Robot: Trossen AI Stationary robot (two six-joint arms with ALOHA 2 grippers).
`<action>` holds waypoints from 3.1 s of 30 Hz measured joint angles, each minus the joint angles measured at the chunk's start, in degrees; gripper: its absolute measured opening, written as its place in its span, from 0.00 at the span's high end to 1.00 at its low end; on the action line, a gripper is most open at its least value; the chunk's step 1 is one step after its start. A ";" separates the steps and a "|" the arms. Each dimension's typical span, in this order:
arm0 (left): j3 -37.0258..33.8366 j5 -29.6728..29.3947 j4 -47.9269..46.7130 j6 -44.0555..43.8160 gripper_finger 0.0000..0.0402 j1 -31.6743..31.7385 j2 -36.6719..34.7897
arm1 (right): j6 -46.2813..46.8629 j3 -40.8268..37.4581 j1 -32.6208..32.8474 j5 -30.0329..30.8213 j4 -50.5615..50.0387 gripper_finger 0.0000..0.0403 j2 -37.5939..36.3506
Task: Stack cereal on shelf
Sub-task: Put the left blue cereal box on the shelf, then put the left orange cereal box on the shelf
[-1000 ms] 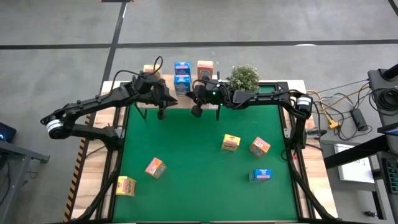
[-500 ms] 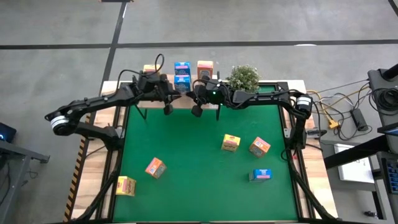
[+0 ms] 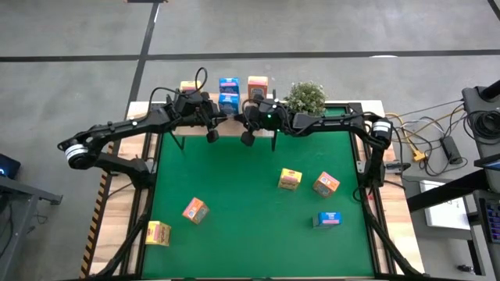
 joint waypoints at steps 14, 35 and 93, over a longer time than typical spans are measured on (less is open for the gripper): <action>0.00 0.00 -0.01 0.00 0.91 0.00 0.00 | 0.05 0.00 -0.88 0.14 0.02 0.97 0.00; -0.07 0.11 -4.22 -6.09 0.91 -4.45 -6.42 | 1.70 1.64 3.98 -0.01 -13.31 0.97 -5.15; 24.58 -10.41 -64.40 -101.74 0.32 -62.20 13.43 | -0.86 -24.50 17.34 7.45 -8.04 0.97 -32.63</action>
